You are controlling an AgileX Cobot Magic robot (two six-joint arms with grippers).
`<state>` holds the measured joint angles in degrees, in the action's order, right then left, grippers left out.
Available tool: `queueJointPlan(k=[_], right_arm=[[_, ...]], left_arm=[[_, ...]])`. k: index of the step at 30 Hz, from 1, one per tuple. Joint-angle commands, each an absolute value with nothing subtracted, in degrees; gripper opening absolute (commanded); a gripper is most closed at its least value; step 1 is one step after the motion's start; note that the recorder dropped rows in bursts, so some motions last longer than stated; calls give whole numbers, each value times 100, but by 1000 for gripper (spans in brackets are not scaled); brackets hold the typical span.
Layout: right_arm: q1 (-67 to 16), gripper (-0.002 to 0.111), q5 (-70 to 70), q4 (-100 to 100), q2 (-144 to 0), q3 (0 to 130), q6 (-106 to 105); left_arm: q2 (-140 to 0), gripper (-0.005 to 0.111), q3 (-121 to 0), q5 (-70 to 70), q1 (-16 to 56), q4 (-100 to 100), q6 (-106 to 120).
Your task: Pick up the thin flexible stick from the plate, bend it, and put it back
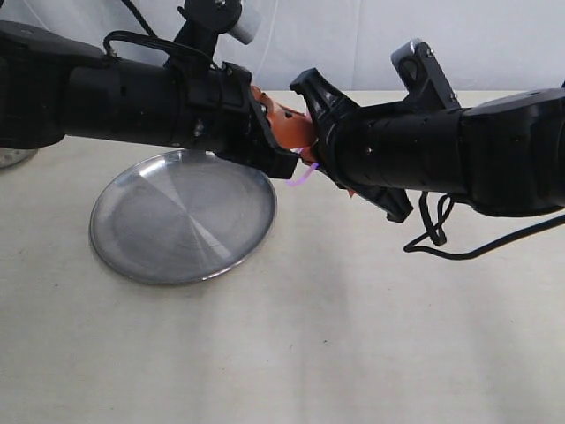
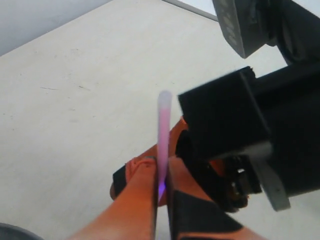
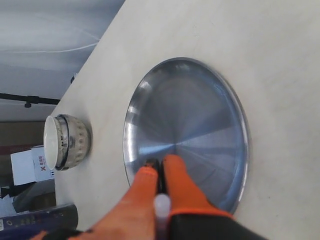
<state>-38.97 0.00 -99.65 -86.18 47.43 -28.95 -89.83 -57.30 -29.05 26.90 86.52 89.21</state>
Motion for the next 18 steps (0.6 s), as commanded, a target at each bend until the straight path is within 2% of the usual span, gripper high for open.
queueJointPlan(k=[1,18], right_arm=[[-3911,-1,54,-9995,-8559,4829,-2842],[-3911,-1,-100,-9995,-8559,4829,-2842]], left_arm=[[-9005,0,-5682,-2964,2824,8501,8840],[-9005,0,-5682,-2077,2824,8476,8685]])
